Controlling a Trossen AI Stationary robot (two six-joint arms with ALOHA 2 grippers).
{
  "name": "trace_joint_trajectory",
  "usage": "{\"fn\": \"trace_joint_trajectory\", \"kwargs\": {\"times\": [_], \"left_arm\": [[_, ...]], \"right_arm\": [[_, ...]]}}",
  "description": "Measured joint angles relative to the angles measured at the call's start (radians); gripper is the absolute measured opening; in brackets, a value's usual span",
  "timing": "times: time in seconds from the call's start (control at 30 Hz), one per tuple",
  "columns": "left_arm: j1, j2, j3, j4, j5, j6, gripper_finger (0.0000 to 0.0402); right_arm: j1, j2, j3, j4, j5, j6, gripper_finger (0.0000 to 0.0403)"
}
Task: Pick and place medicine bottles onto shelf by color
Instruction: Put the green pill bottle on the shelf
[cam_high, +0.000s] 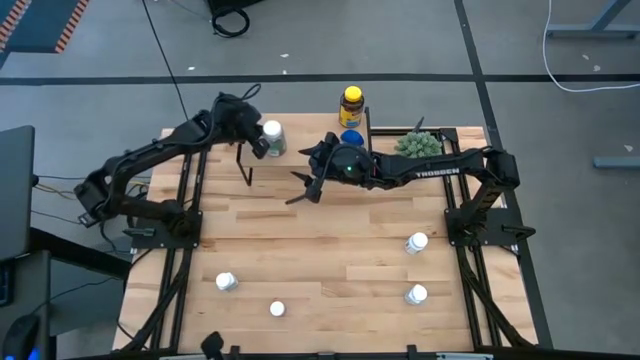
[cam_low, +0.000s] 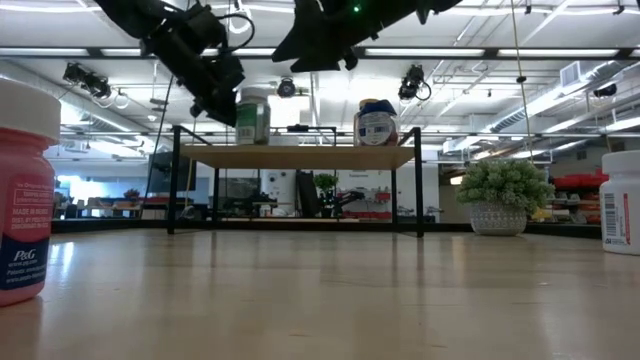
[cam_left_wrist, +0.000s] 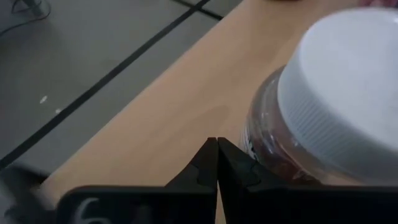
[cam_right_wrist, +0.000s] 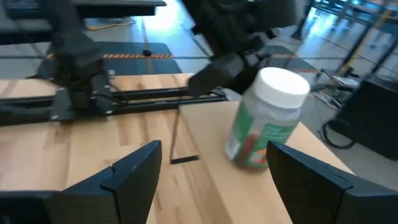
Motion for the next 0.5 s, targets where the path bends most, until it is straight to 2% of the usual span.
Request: {"fn": "trace_joint_trajectory", "kwargs": {"times": [0.17, 0.33, 0.5], "left_arm": [[-0.036, 0.014, 0.000, 0.085, 0.002, -0.039, 0.0017], [-0.052, 0.015, 0.000, 0.145, 0.001, -0.056, 0.0012], [-0.048, -0.005, 0.000, 0.124, -0.035, -0.035, 0.0005]], "right_arm": [[-0.031, 0.000, 0.000, -0.002, 0.006, 0.011, 0.0306], [-0.073, 0.000, 0.000, 0.011, 0.001, 0.012, 0.0324], [-0.135, 0.000, -0.001, 0.078, -0.139, 0.080, 0.0345]]}}
